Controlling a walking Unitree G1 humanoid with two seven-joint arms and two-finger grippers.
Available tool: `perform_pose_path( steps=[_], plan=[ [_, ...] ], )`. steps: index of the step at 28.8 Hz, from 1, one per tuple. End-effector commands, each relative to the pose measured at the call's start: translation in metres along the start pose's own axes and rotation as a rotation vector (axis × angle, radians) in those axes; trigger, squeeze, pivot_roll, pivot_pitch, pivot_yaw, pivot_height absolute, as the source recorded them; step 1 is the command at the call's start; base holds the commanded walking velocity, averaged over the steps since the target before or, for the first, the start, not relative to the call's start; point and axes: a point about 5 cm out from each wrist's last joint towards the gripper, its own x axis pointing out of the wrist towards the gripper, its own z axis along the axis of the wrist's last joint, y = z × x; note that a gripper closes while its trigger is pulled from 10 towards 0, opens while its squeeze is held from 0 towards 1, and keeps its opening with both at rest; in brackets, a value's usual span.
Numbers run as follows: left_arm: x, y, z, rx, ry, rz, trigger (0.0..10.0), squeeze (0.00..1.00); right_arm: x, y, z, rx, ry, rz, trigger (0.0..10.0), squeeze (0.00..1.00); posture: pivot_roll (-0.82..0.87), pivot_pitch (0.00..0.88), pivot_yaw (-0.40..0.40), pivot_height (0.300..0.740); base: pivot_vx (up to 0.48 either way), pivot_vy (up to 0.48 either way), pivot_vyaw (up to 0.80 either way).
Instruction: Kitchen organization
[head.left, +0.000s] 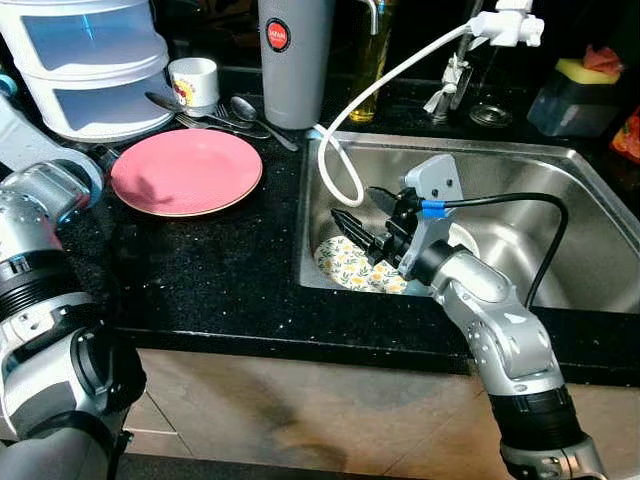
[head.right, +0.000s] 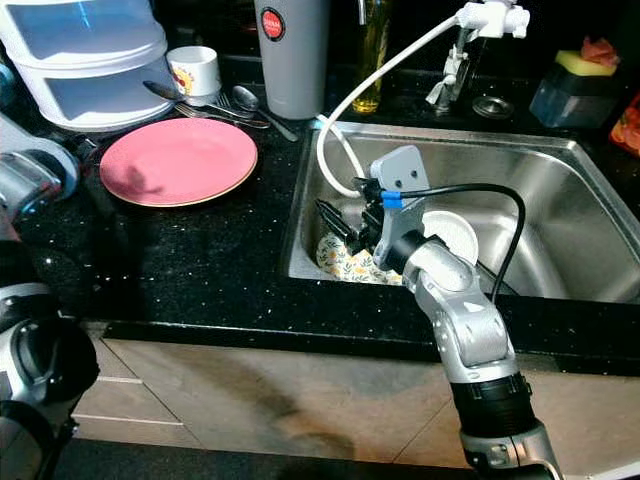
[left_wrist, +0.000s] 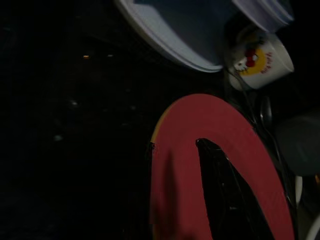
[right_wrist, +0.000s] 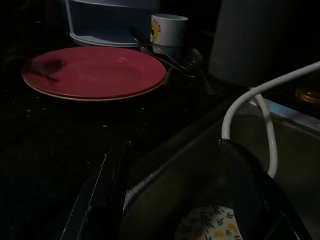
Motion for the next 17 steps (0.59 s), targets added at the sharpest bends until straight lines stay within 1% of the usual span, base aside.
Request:
perform_pose_path(
  steps=[1, 4, 7, 13, 17],
  plan=[
    [0.002, 0.008, -0.007, -0.017, 0.028, 0.025, 10.0, 0.00, 0.000, -0.001, 0.002, 0.002, -0.010, -0.005, 10.0, 0.00, 0.19, 0.082, -0.016, 0.740, 0.000, 0.000, 0.00],
    [0.004, 0.011, -0.014, -0.034, 0.049, 0.031, 10.0, 0.00, 0.001, -0.002, 0.003, 0.003, -0.013, -0.009, 10.0, 0.00, 0.19, 0.081, -0.016, 0.740, 0.000, 0.000, 0.00],
    [0.007, 0.010, -0.019, -0.047, 0.064, 0.025, 10.0, 0.00, 0.000, -0.002, 0.003, 0.003, -0.016, -0.014, 10.0, 0.00, 0.19, 0.079, -0.015, 0.740, 0.000, 0.000, 0.00],
    [0.007, 0.000, -0.016, -0.054, 0.065, -0.017, 10.0, 0.00, -0.001, -0.002, 0.004, 0.006, -0.023, -0.025, 10.0, 0.00, 0.18, 0.078, -0.006, 0.740, 0.000, 0.000, 0.00],
    [0.009, 0.000, -0.016, -0.068, 0.072, -0.022, 10.0, 0.00, -0.001, -0.002, 0.004, 0.007, -0.025, -0.030, 10.0, 0.00, 0.18, 0.078, -0.004, 0.740, 0.000, 0.000, 0.00]
  ],
)
